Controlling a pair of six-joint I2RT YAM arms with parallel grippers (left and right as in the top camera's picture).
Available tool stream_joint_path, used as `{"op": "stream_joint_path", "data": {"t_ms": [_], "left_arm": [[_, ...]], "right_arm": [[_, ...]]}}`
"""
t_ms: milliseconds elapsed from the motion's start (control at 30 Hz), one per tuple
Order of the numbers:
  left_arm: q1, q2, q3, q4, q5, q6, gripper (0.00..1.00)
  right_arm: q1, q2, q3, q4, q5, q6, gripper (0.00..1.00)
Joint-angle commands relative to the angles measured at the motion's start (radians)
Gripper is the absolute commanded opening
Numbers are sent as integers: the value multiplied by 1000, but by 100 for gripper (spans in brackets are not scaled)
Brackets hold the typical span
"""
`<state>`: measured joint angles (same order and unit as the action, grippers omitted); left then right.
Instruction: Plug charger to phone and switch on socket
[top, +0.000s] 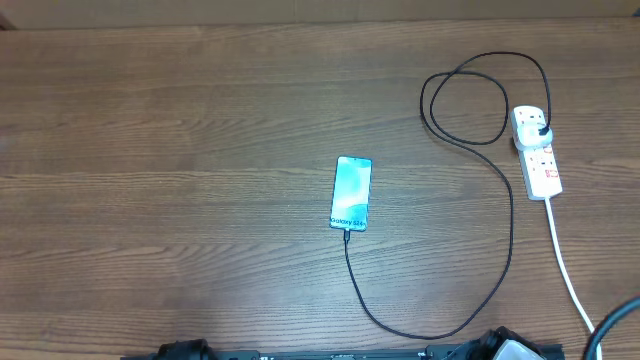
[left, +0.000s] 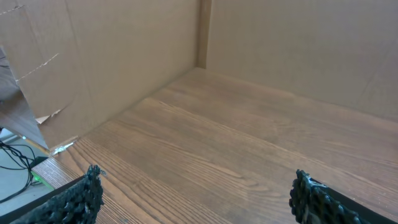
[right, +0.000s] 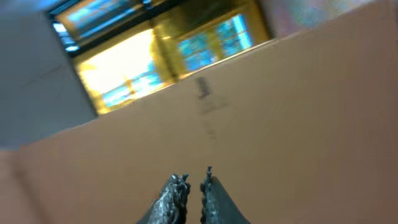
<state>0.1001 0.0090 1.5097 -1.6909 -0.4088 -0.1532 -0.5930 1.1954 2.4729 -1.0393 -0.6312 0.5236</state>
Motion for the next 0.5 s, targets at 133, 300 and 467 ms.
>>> {"op": "stream_joint_path", "data": {"t_ms": [133, 300, 467], "left_arm": [[7, -4, -2, 2, -10, 8, 100], [7, -4, -2, 2, -10, 8, 100], [7, -4, -2, 2, -10, 8, 100]], "right_arm": [[36, -29, -24, 85, -399, 79, 22], [201, -71, -24, 51, -444, 71, 24], [334, -79, -24, 65, -444, 70, 29]]}}
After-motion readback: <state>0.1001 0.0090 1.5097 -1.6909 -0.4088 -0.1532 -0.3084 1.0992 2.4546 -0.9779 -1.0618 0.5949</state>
